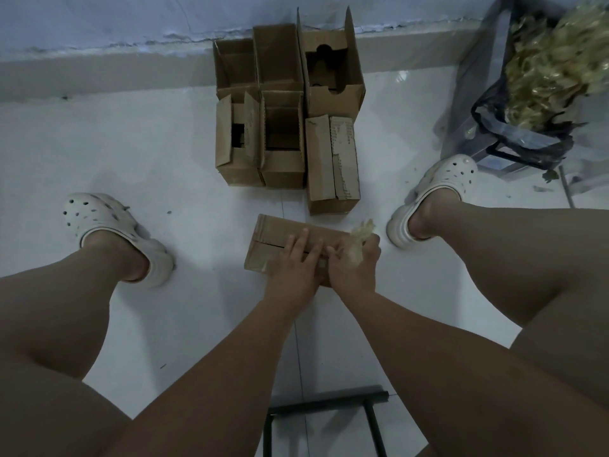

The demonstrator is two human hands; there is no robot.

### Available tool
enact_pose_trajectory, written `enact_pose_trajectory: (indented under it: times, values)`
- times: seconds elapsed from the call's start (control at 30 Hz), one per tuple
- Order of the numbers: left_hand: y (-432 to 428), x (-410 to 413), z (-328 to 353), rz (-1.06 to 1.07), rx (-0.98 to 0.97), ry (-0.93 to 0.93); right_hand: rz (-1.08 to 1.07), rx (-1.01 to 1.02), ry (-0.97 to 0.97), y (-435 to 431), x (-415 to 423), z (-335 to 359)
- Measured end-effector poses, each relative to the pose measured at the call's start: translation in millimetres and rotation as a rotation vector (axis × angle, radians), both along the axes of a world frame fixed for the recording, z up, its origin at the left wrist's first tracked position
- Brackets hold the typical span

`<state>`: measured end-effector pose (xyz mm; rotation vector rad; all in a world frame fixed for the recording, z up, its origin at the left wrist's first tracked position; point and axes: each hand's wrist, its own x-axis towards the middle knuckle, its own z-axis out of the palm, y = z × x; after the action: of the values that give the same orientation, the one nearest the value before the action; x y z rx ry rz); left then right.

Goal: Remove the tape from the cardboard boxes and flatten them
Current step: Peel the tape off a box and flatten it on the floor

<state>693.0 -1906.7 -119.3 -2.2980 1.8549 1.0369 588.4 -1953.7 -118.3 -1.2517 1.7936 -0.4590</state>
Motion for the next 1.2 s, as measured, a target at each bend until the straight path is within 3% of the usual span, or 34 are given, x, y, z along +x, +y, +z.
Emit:
enact_pose_trajectory:
  times: [0.1, 0.23, 0.4, 0.47, 0.57, 0.7, 0.87, 1.07, 1.13, 1.2]
  values:
    - [-2, -4, -1, 0.023, 0.012, -0.006, -0.13, 0.062, -0.053, -4, -1, 6]
    - [3, -1, -3, 0.085, 0.035, -0.064, -0.039, 0.122, 0.046, -21, 0, 7]
    - [13, 8, 2, 0.19, 0.051, -0.197, -0.031, 0.26, -0.082, -30, 11, 13]
    - [12, 13, 6, 0.235, 0.061, -0.22, -0.11, 0.338, -0.245, -31, 13, 13]
    - [6, 20, 10, 0.281, 0.077, -0.231, -0.458, 0.479, -0.647, -31, 15, 15]
    - [-7, 26, 14, 0.278, 0.18, -0.214, -0.559, 0.531, -0.69, -30, 12, 16]
    - [-14, 25, 19, 0.256, 0.197, -0.203, -0.256, 0.49, -0.46, -34, 8, 21]
    - [-14, 27, 21, 0.165, 0.153, -0.177, -0.095, 0.557, -0.442, -32, 18, 18]
    - [-15, 28, 21, 0.17, 0.17, -0.167, 0.074, 0.497, -0.287, -34, 21, 17]
    - [-16, 29, 21, 0.178, 0.171, -0.159, 0.37, 0.325, -0.006, -35, 22, 12]
